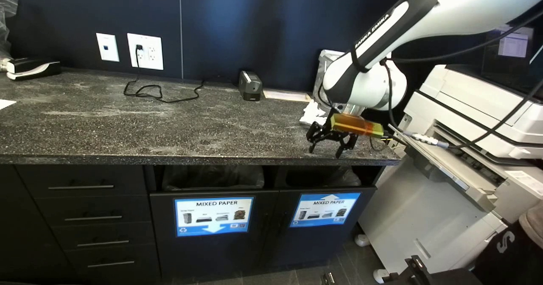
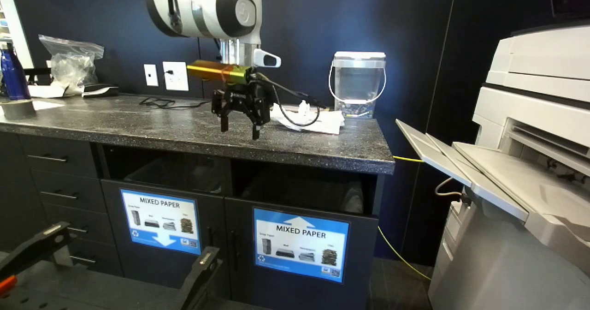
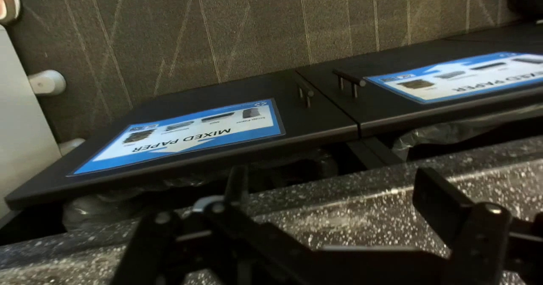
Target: Put the papers in the bin to the right
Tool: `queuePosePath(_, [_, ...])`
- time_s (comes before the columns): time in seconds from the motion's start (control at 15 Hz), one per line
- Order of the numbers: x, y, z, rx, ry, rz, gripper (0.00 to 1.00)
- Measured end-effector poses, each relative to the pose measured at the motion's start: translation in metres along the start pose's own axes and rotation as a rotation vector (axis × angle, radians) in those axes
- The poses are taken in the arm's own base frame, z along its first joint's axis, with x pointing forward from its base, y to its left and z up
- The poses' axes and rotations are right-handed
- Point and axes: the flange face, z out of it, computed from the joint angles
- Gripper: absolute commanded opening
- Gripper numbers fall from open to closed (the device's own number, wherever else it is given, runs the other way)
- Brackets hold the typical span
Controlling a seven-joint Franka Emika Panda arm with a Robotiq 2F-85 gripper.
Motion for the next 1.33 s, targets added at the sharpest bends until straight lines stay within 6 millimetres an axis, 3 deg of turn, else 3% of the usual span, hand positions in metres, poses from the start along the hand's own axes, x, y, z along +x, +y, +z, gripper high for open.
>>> queuePosePath(0.27, [0.038,0.004,-0.036,-0.001,-0.031,0.189,1.00])
queuePosePath(0.53, [0.074,0.009,-0.053,-0.011,-0.037,0.406,1.00])
queuePosePath(0.8, [0.113,0.018,-0.055,0.004,-0.051,0.615,1.00])
queuePosePath(1.33, [0.181,0.058,-0.041,0.049,-0.038,0.967,1.00])
